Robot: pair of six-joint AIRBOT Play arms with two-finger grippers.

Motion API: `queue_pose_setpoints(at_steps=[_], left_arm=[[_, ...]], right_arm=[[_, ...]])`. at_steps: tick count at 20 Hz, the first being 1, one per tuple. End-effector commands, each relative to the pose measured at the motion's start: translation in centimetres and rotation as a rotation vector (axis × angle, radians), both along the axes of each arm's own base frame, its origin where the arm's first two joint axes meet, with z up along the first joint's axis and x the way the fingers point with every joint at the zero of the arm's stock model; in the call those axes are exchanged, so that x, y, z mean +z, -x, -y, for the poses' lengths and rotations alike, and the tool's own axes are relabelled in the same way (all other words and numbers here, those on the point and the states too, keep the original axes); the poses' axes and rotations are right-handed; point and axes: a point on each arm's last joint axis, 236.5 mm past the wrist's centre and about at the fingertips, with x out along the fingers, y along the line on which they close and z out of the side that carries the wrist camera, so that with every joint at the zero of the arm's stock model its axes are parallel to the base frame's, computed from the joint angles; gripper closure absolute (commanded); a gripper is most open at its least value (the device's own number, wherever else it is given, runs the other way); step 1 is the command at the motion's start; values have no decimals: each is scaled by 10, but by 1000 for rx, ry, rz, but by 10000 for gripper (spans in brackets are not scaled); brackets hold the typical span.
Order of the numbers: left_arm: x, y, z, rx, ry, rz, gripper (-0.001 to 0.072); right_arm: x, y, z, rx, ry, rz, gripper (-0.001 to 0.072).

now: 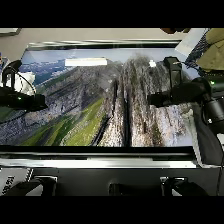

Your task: Fold the clothes and pants, and hang the long-sleeved shirts on hangers.

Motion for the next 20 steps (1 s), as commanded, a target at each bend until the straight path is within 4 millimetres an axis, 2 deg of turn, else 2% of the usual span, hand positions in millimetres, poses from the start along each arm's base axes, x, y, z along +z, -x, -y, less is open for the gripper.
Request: queue_pose_setpoints(at_steps=[1,15,17,20], left_arm=[[0,0,0,0,0,0,692],[0,-1,0,0,0,4,692],[4,-12,0,13,5,53,692],[5,-16,0,17,5,64,692]], right_arm=[[1,0,-1,1,-2,2,673],[1,0,-1,1,-2,2,673],[1,0,-1,1,-2,2,673],[1,0,-1,1,-2,2,673]])
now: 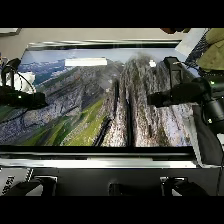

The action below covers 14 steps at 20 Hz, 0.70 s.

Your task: Fold the clothes and pants, and hang the long-sleeved shirts on hangers.

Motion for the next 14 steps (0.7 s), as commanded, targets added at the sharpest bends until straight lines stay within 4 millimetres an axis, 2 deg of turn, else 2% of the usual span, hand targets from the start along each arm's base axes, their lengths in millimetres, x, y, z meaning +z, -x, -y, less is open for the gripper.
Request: queue_pose_setpoints(at_steps=[1,2,3,4,5,7,10,12,14], left_arm=[[1,-7,-1,7,1,21,692],[-2,-8,-2,9,-3,16,677],[-6,-13,-9,25,-34,21,469],[-14,-15,-23,77,-76,-5,133],[-22,-20,-49,175,-156,-19,-13],[-25,-45,-111,364,-307,37,-13],[-26,-113,-184,548,-285,176,-13],[-50,-147,-235,627,-295,167,-13],[-90,-169,-278,684,-303,114,-13]], right_arm=[[1,0,-1,1,-2,2,673],[1,0,-1,1,-2,2,673],[1,0,-1,1,-2,2,673],[1,0,-1,1,-2,2,673],[1,0,-1,1,-2,2,673],[1,0,-1,1,-2,2,673],[1,0,-1,1,-2,2,673],[1,0,-1,1,-2,2,673],[1,0,-1,1,-2,2,673]])
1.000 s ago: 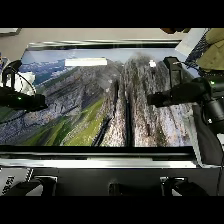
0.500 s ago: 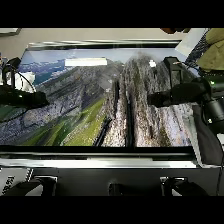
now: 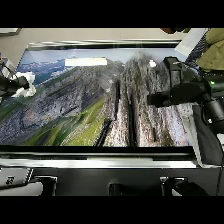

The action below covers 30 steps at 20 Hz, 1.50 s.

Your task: Fold the clothes and pants, and hang the long-sleeved shirts on hangers.

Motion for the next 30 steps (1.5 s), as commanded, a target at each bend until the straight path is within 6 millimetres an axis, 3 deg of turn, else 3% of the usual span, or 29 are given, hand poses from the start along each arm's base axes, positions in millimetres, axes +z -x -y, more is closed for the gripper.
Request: queue_pose_setpoints(at_steps=[1,4,7,9,10,11,12,13,15,17,19,26,30], left_arm=[[-58,-42,-87,135,-23,-6,-13],[-105,-61,-130,188,-18,-10,-13],[-121,-86,-155,242,-17,107,-13],[-127,-100,-159,235,-18,165,-13],[-131,-103,-158,235,-9,175,34],[-133,-103,-155,238,7,173,255],[-134,-102,-153,241,19,167,575],[-130,-103,-147,231,44,165,694],[-115,-110,-125,182,128,171,695],[-89,-119,-85,93,251,192,696],[-60,-115,-26,-29,366,164,698],[47,-37,189,-477,419,-19,700],[82,19,314,-730,514,-58,699]], right_arm=[[1,0,0,0,0,2,673],[1,0,0,0,0,2,673],[1,0,0,0,0,2,673],[1,0,0,0,0,2,673],[1,0,0,0,0,2,673],[1,0,0,0,0,2,673],[1,0,0,0,0,2,673],[1,0,0,0,0,2,673],[1,0,0,0,0,2,673],[1,0,0,0,0,2,673],[1,0,0,0,0,2,673],[1,0,0,0,0,2,673],[1,0,0,0,0,2,673]])
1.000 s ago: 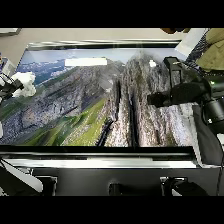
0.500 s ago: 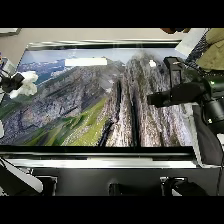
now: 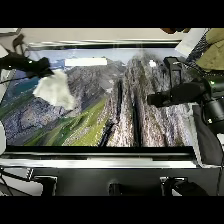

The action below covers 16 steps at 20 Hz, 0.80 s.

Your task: Fold the clothes and pants, and hang the long-sleeved shirts on hangers.

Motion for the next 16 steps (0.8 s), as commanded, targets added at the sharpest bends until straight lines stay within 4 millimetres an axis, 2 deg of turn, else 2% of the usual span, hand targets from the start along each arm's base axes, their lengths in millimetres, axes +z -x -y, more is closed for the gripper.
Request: queue_pose_setpoints(at_steps=[1,3,6,9,12,13,14,16], left_arm=[[29,66,114,-259,92,-39,699],[27,91,164,-349,106,-62,699],[10,120,216,-421,117,-99,699],[-33,152,247,-476,101,-184,699],[-85,179,264,-491,82,-266,697],[-97,184,268,-480,101,-291,691],[-104,188,270,-467,126,-316,625],[-100,185,264,-452,148,-329,295]], right_arm=[[1,0,0,0,0,2,673],[1,0,0,0,0,2,673],[1,0,0,0,0,2,673],[1,0,0,0,0,2,673],[1,-1,0,4,2,8,673],[3,-3,-1,2,-2,19,673],[4,-6,-1,1,-4,29,673],[5,-8,-2,-1,-8,40,673]])
